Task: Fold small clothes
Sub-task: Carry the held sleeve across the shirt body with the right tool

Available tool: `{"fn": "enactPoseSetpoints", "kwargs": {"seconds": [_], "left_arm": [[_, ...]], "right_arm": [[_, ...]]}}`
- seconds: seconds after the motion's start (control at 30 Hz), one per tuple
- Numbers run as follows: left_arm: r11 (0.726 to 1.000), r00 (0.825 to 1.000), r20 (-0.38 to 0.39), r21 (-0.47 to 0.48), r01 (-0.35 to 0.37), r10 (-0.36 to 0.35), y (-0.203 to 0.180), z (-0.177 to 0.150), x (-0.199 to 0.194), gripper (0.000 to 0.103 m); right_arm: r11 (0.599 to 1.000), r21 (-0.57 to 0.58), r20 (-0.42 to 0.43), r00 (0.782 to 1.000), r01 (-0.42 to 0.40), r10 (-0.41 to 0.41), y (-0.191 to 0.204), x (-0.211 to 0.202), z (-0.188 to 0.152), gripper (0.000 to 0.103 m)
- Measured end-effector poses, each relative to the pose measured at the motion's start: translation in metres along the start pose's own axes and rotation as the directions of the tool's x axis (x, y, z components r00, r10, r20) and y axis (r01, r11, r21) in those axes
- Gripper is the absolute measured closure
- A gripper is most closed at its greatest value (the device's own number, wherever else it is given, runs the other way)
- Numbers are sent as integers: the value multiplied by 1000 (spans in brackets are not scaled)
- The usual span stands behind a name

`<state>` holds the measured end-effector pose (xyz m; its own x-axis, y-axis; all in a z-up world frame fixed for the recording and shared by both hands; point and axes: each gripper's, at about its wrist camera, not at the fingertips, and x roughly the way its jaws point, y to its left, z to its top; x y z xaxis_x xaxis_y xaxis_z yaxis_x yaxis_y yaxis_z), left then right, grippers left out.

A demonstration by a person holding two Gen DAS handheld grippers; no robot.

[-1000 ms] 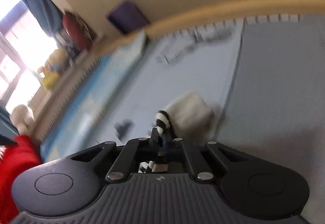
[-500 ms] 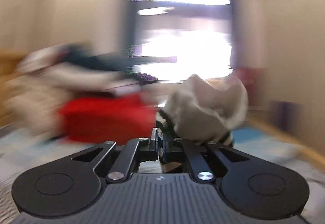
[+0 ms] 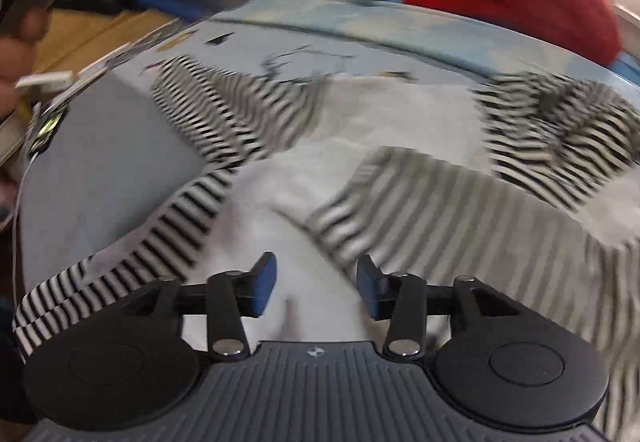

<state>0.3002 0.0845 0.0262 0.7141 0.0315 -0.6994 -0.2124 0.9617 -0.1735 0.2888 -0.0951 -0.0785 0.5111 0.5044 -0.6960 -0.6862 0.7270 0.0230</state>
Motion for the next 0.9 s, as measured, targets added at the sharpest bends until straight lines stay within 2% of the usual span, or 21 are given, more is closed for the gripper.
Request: {"fn": "enactPoseSetpoints", "kwargs": {"seconds": [0.07,0.2,0.27,0.37,0.43,0.53,0.6,0.73,0.83,0.9], "left_arm": [[1000,1000,-3,-2,6,-6,-2,0,1,78],[1000,1000,1,6,14,-14,-9,1,1,77],[1000,1000,4,7,18,-18,-10,1,0,76],[1000,1000,2,6,13,-13,-11,0,1,76],[1000,1000,-3,7,9,-9,-12,-1,3,76],[1000,1000,-9,16,5,-5,-15,-3,6,76],[1000,1000,-11,29,2,-2,-18,-4,8,76],[999,1000,-22,42,-2,3,-23,-7,15,76],[999,1000,-28,48,4,-3,-28,-6,19,76],[998,1000,-26,55,12,-10,-34,-5,21,76]], "right_arm": [[995,74,-18,997,74,-73,-28,-5,-5,55],[952,189,-61,970,242,-234,-83,-18,-29,55],[917,246,-106,950,313,-295,-113,-26,-44,55],[855,363,-130,929,371,-348,-160,-43,-66,55],[821,433,-94,924,372,-369,-183,-55,-74,55],[767,556,0,923,320,-385,-214,-79,-74,55],[735,609,40,914,299,-404,-230,-86,-73,50],[677,687,36,918,264,-394,-263,-74,-72,49],[611,763,29,933,212,-359,-285,-60,-72,49],[600,765,-2,933,233,-360,-293,-47,-67,53]]}}
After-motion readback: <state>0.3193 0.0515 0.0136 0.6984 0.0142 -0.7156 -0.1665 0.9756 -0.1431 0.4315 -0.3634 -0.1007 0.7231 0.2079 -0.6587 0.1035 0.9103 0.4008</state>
